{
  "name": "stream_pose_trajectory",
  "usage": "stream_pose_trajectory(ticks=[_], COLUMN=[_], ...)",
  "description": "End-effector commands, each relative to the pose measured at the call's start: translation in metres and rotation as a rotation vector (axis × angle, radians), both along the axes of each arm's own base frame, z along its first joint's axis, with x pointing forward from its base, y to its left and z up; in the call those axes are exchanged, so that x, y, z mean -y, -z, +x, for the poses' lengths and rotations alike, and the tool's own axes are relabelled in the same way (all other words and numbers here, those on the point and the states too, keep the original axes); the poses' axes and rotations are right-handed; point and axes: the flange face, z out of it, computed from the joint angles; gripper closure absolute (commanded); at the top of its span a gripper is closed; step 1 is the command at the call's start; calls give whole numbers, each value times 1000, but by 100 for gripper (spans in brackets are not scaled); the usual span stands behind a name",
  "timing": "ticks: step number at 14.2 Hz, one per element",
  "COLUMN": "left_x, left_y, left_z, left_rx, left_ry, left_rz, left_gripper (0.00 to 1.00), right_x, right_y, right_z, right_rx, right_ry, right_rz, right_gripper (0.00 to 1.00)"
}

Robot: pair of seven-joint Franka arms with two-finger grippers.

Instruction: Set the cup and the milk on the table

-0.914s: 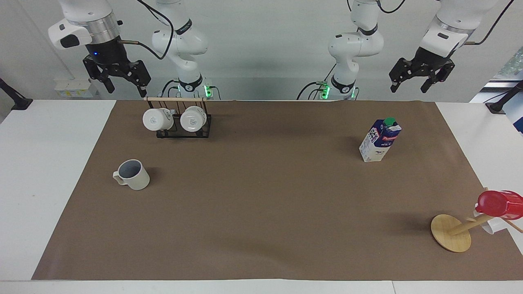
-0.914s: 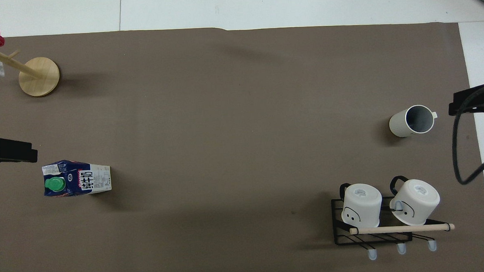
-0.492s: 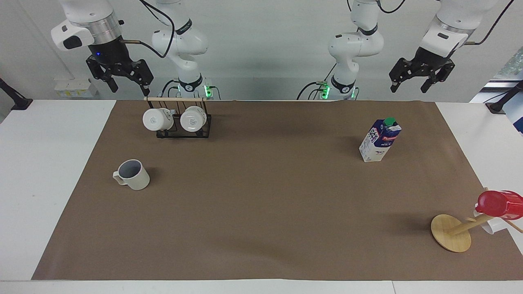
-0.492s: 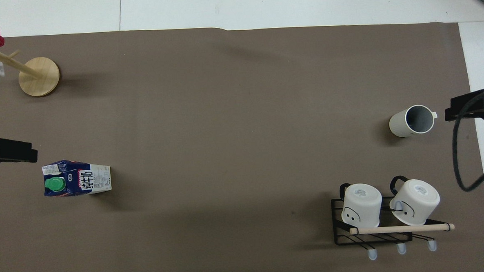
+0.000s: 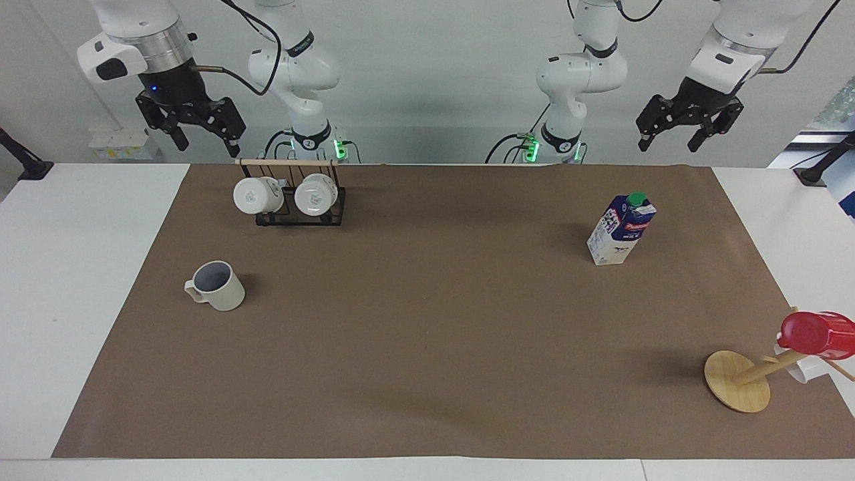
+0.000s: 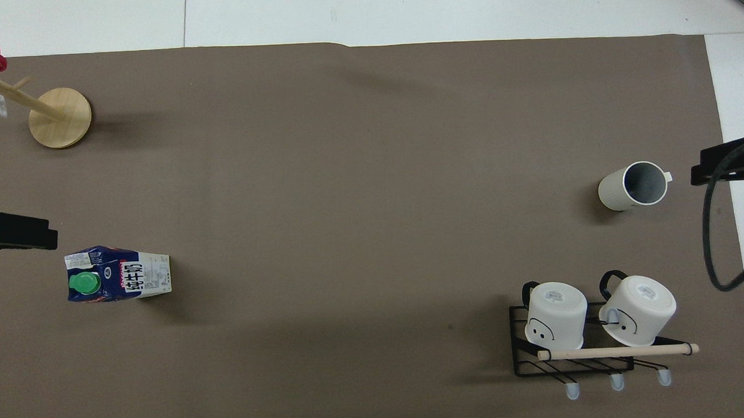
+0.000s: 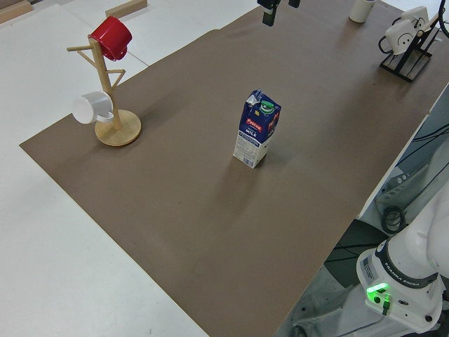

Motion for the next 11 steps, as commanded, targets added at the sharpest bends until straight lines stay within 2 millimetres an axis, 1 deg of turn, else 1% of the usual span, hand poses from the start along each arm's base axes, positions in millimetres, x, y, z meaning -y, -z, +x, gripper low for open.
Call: stream_pose_trajectory(ticks=[1, 9, 11], left_x=[-2, -3, -2], left_y=[-5, -5, -6], left_z=[-3, -3, -4], left_rx=[1, 1, 3], left_ry=[-10, -11, -8], left_rz=[-6, -6, -6], left_gripper=[0, 0, 0], right_x=[3, 4, 11], right_y=[-4, -4, -3], right_z=[-6, -6, -6], right_rx=[-4, -4, -6], right_ry=[-11, -12, 2], right_rz=[20, 18, 19], right_gripper=[0, 0, 0])
